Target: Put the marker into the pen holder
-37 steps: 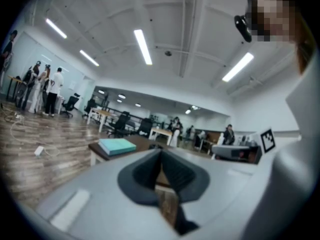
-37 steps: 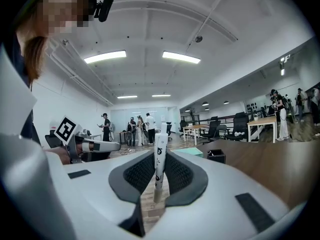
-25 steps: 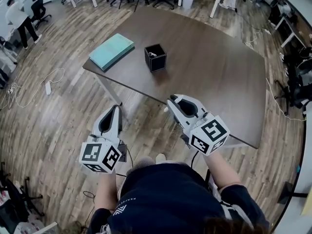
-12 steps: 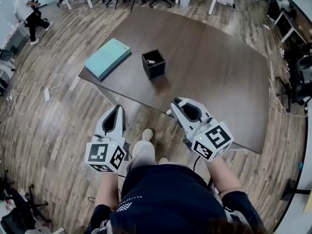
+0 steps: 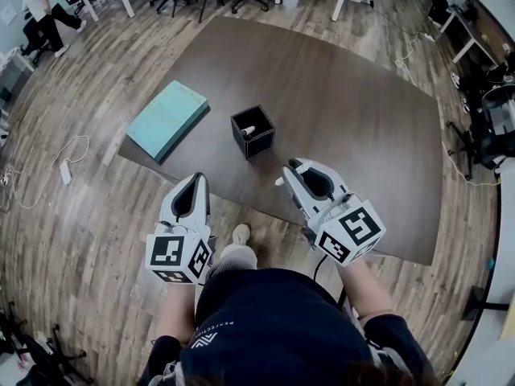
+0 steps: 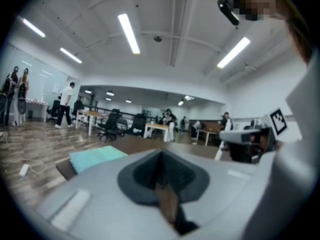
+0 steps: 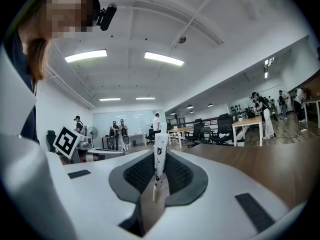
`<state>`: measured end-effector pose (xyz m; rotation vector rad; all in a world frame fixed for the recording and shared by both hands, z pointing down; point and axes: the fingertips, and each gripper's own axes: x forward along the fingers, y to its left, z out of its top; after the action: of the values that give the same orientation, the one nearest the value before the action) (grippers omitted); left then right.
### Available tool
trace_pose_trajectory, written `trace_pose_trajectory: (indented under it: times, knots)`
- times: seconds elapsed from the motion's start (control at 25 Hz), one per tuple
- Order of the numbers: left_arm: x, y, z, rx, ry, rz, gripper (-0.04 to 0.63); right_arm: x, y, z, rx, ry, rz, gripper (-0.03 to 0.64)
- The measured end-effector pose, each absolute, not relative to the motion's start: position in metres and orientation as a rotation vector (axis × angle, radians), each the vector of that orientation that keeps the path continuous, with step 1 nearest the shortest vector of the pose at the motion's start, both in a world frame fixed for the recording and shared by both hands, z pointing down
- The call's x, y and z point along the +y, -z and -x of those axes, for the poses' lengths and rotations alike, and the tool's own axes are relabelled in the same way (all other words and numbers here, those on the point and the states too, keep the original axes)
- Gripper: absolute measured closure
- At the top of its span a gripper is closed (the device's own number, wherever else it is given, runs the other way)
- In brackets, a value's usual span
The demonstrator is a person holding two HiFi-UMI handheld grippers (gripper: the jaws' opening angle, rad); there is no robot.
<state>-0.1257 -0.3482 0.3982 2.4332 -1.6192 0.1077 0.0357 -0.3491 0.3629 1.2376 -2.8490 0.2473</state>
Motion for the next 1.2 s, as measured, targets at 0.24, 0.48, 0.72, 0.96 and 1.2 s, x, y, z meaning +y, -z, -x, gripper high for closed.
trace_pose_trajectory:
  times: [0.24, 0.48, 0.72, 0.96, 1.2]
  knots:
    - [-0.39, -0.406, 0.13, -1.559, -0.122, -2.445, 0.586, -0.394, -0.36, -0.028, -2.829, -0.246, -1.302, 0.569]
    - [-0.425, -0.416, 0.134, -1.497, -0.145, -2.456, 0.586, -0.431, -0.363, -0.022, -2.802, -0.25, -1.365, 0.571]
    - [-0.45, -0.426, 0.132, -1.428, -0.169, -2.467, 0.586, -0.457, -0.365, -0.02, -2.788, -0.208, -1.434, 0.57]
    - [-0.473, -0.434, 0.134, -1.385, -0.187, -2.461, 0.586, -0.478, -0.376, -0.018, -2.771, -0.236, -1.473, 0.57]
    - [-0.489, -0.445, 0.133, -1.333, -0.21, -2.459, 0.586, -0.491, -0.403, -0.013, -2.718, -0.245, -1.509, 0.569]
